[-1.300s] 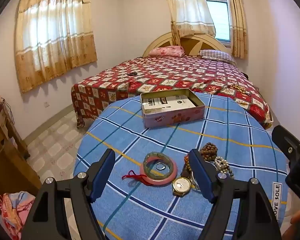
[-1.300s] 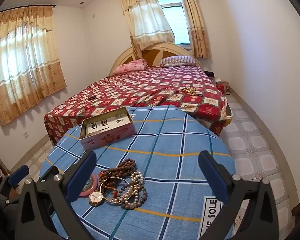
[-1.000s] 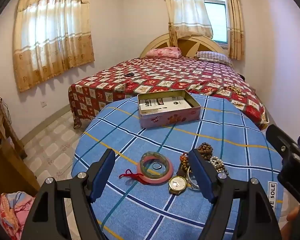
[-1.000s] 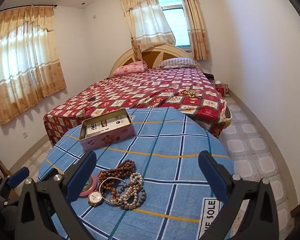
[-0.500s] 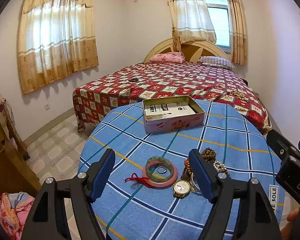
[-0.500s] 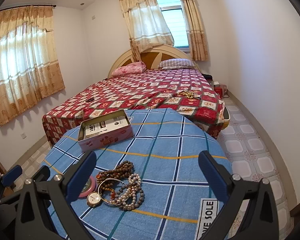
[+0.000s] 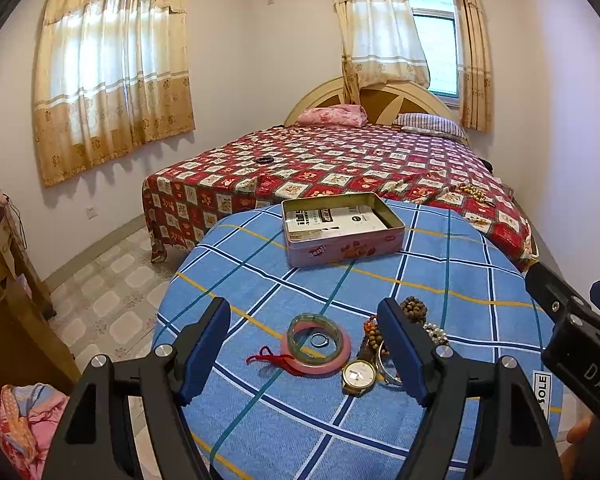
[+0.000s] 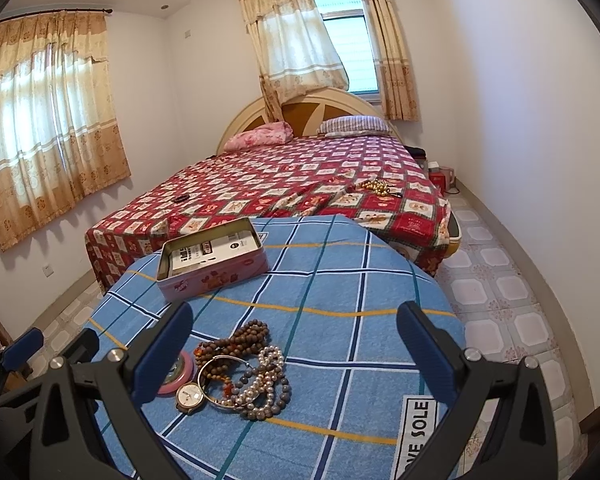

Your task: Organize jewelry

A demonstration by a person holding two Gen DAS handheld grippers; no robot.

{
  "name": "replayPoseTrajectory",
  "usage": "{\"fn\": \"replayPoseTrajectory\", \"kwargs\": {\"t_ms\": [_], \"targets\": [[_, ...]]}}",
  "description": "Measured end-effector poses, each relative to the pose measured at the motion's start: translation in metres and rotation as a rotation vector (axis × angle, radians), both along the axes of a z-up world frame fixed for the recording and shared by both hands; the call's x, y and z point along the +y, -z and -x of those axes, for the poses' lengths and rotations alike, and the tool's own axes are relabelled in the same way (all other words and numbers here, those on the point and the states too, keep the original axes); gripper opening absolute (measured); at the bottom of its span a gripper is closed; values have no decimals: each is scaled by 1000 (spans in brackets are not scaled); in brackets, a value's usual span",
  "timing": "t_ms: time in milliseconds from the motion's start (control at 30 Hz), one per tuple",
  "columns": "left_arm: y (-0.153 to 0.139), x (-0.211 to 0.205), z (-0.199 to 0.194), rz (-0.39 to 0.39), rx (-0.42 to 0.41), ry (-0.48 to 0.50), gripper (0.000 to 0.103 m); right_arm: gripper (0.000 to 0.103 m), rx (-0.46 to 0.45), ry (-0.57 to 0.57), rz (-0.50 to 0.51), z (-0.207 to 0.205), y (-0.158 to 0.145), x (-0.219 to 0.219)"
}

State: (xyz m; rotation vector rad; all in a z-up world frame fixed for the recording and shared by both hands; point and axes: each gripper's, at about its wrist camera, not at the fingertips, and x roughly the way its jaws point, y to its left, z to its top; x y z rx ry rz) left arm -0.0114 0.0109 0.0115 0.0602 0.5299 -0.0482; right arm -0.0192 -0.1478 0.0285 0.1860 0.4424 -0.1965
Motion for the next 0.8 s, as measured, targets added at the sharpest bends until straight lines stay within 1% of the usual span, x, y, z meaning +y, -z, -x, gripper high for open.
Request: {"fn": "replayPoseTrajectory", "kwargs": {"t_ms": [800], "targets": [[2,-3,-1,-8,0,-2,76,103,0,1,-8,1,-1,2]]}}
